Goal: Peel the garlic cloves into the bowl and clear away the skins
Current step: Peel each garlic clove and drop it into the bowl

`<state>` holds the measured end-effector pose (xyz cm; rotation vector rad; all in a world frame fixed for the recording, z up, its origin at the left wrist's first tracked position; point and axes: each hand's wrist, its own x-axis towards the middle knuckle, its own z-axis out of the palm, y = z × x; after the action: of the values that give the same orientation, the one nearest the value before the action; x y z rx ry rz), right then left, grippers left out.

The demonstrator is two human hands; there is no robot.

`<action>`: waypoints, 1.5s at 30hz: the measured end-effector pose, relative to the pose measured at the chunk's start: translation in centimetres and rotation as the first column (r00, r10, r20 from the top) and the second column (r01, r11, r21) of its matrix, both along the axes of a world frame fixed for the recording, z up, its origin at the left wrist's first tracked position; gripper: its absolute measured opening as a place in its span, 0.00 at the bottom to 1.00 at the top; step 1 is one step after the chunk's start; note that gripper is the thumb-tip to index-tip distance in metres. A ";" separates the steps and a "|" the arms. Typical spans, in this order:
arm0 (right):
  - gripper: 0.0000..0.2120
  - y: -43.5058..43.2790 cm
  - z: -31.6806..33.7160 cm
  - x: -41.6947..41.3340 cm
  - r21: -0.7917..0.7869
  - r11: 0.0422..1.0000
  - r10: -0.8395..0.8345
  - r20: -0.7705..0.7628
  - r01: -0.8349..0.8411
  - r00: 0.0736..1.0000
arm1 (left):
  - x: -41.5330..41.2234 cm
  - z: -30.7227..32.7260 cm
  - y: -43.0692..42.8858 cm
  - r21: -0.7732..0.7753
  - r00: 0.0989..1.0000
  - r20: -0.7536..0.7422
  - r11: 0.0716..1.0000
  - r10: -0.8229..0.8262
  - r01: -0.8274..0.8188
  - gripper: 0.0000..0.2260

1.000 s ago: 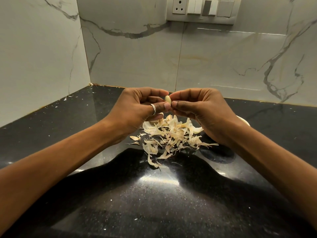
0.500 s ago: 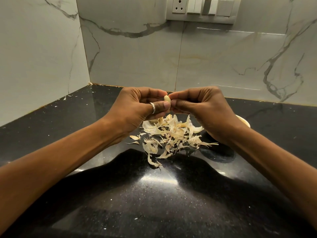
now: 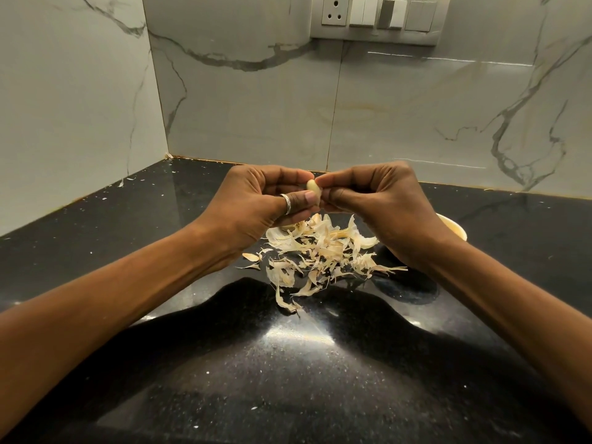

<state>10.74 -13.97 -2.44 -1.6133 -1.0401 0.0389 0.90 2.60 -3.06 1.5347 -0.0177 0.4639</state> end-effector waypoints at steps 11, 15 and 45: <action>0.07 0.2 0.0 0.0 -0.006 1.000 -0.023 -0.031 0.022 0.999 | 0.1 -0.1 0.2 0.027 1.000 -0.008 1.000 -0.001 0.001 0.12; 0.09 0.2 0.0 -0.1 0.008 1.000 -0.017 -0.040 0.017 0.999 | 0.1 -0.2 0.2 0.086 1.000 0.004 0.996 0.004 -0.005 0.12; 0.05 0.3 0.0 -0.3 -0.002 0.996 -0.084 -0.053 0.084 0.995 | 0.7 -0.5 0.8 0.061 0.998 0.028 0.996 0.064 -0.065 0.07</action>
<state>10.43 -13.70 -2.49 -1.6463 -0.9304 0.0250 1.64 3.36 -3.52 1.5935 -0.0024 0.5389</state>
